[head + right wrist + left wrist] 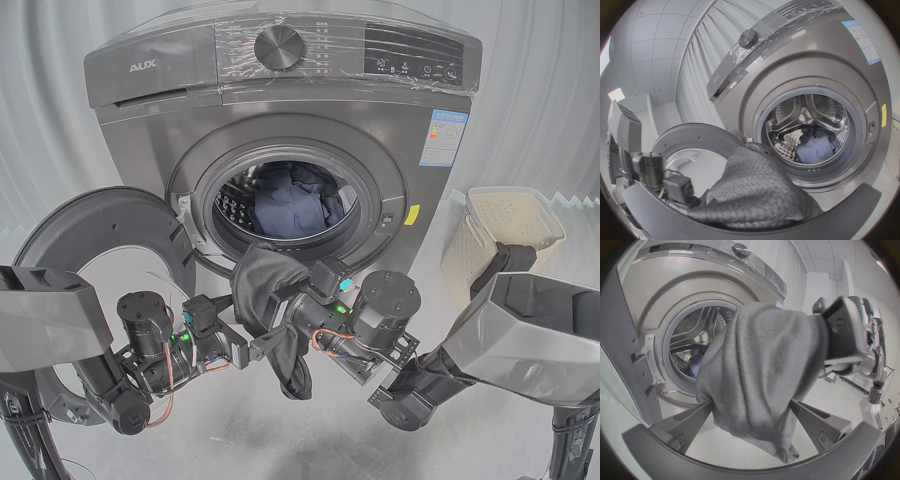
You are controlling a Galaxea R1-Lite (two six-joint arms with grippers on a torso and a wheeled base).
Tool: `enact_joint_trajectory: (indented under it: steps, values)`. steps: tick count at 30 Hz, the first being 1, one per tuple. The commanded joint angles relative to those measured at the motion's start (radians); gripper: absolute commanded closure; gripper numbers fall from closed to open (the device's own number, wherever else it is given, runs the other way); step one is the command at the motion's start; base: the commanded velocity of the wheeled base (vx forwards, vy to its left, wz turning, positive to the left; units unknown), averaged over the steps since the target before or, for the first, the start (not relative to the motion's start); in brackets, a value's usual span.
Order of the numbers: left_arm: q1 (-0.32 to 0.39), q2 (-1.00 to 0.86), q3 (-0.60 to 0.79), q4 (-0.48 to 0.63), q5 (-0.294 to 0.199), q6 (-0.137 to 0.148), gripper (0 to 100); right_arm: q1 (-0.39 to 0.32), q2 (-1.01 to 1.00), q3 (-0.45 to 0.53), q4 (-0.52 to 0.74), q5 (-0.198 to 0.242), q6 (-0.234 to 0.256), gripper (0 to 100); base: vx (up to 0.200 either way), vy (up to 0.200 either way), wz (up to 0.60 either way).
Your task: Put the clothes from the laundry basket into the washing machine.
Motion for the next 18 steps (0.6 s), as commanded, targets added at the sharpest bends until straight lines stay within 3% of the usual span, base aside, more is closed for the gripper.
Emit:
enact_joint_trajectory:
  steps: [1, 11, 18]
  values:
    - [0.01, 0.042, -0.043, -0.002, 0.001, 0.0, 0, 0.01, -0.007, 0.013, 0.0, 0.0, 0.002, 100, 0.0, 0.0, 0.0]
    - [0.025, 0.16, -0.175, -0.002, -0.001, 0.0, 0, 0.014, -0.01, 0.033, -0.018, -0.002, 0.012, 100, 0.0, 0.0, 0.0]
    - [0.03, 0.2, -0.235, -0.002, -0.001, 0.001, 0, 0.02, -0.041, 0.042, -0.02, -0.028, 0.028, 100, 0.0, 0.0, 0.0]
